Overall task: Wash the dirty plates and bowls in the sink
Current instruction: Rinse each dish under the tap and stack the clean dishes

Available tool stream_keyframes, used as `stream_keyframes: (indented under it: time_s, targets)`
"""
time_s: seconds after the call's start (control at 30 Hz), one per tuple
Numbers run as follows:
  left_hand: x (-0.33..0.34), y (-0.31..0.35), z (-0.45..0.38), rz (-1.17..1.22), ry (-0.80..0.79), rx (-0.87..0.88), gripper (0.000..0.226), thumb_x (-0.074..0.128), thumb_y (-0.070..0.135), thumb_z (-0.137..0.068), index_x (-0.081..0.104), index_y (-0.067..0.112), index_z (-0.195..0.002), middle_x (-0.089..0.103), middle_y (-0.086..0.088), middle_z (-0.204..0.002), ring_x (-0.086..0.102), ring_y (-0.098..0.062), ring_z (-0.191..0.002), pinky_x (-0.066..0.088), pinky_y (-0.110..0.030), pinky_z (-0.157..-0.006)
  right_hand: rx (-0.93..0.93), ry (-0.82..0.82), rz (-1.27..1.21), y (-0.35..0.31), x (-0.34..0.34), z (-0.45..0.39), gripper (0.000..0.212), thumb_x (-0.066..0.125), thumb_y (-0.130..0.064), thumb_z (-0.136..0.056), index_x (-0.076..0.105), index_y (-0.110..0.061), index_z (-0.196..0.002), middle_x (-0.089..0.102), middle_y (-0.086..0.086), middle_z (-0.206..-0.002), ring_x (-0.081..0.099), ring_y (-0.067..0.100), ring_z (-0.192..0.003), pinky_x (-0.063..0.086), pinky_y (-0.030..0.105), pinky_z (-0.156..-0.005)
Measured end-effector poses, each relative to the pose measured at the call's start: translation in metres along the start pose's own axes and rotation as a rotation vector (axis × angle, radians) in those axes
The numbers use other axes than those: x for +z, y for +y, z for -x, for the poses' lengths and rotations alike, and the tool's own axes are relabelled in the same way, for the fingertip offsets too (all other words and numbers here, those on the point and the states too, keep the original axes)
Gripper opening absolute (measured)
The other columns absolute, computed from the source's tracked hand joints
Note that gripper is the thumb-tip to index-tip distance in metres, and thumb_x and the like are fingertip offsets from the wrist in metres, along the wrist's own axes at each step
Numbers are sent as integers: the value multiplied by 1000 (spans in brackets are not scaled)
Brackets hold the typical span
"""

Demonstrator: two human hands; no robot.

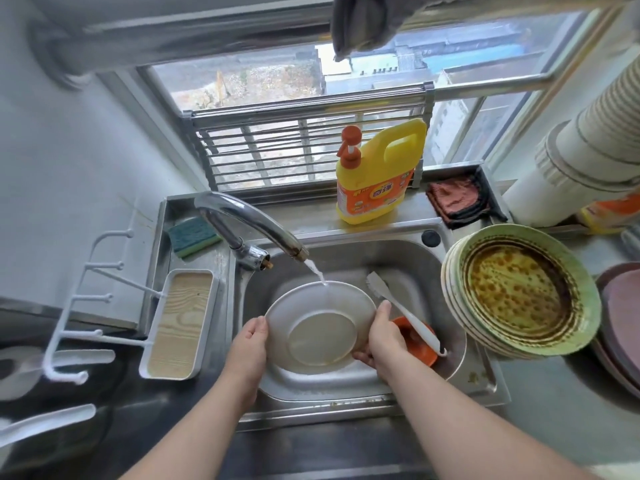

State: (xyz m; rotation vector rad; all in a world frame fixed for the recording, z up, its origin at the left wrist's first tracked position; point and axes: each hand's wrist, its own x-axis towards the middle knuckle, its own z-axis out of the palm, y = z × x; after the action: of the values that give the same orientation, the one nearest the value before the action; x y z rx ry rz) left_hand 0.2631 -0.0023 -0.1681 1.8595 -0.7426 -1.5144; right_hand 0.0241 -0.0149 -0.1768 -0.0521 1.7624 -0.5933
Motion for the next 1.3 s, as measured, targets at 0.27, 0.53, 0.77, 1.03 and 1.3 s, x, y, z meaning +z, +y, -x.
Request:
stream_keyframes:
  time_s: [0.27,0.53,0.77,1.03,1.3]
  targets:
    - [16,-1,13,412,157,-299,37,32,34,-116,56,14,-136,69,-13,-122,65,-27,-110,52,-41,-93,-684,101,690,-20,-6,27,58,19,-69,-104,56,-27,-88,59,-1,-95,59,29,-97,47,44,-86]
    - [42,10,7,815,207,-558,38,36,33,-115,60,8,-133,60,-20,-136,55,-39,-133,43,-56,-113,-1138,221,634,-24,9,33,64,23,-75,-98,58,-24,-82,46,-3,-93,43,21,-92,37,40,-76]
    - [53,33,5,690,126,-459,40,41,45,-113,55,15,-135,67,-17,-130,64,-36,-122,51,-51,-108,-1020,147,371,-35,-10,32,54,34,-63,-107,55,-22,-79,50,-3,-86,49,8,-78,34,33,-73]
    - [68,51,-2,303,33,-147,30,64,49,-102,76,21,-102,76,-1,-102,64,-22,-96,51,-39,-88,-237,39,-262,-13,-33,3,40,30,-56,-111,57,-35,-131,66,2,-129,62,25,-117,50,49,-108]
    - [81,75,-1,134,-102,35,25,70,36,-101,81,15,-94,74,-2,-84,59,-19,-80,48,-34,-73,204,-104,-447,-14,-46,-6,45,39,-57,-109,53,-24,-135,70,9,-119,66,33,-101,57,53,-77]
